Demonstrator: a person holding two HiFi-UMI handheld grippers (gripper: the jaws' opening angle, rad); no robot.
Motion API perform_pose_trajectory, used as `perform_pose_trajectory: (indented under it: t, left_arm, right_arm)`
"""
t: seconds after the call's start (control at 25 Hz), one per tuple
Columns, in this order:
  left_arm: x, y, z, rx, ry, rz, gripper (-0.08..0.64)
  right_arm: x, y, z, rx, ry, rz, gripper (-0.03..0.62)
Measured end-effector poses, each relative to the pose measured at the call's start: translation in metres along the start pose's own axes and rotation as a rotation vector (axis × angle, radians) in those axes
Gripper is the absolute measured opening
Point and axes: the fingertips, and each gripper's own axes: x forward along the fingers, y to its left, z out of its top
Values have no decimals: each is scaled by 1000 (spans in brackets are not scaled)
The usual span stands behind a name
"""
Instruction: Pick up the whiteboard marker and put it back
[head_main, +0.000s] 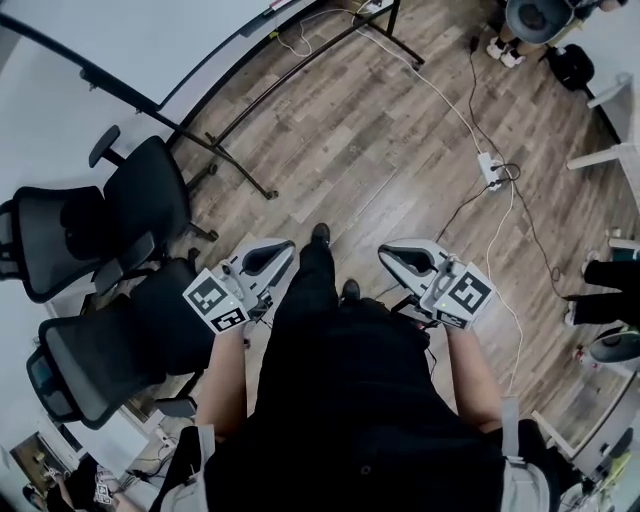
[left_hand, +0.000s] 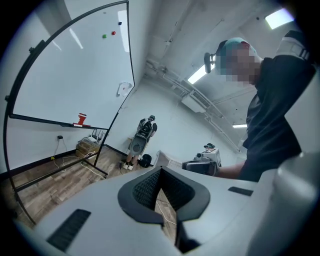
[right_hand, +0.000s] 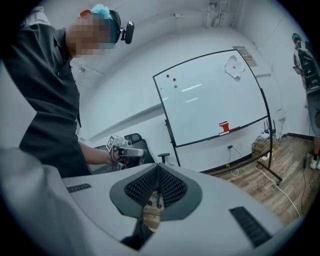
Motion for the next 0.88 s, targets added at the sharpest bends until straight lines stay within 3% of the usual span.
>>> perform_pose_trajectory:
  t: [0.44,0.88]
  left_arm:
    - [28,119,84,-4,-63,-96,12]
    - [59,180,99,-76,-47,-158,12]
  right_arm:
    - [97,-89,71,-35,70,-36,20]
    - [130,-154,103,-46,87,-99,20]
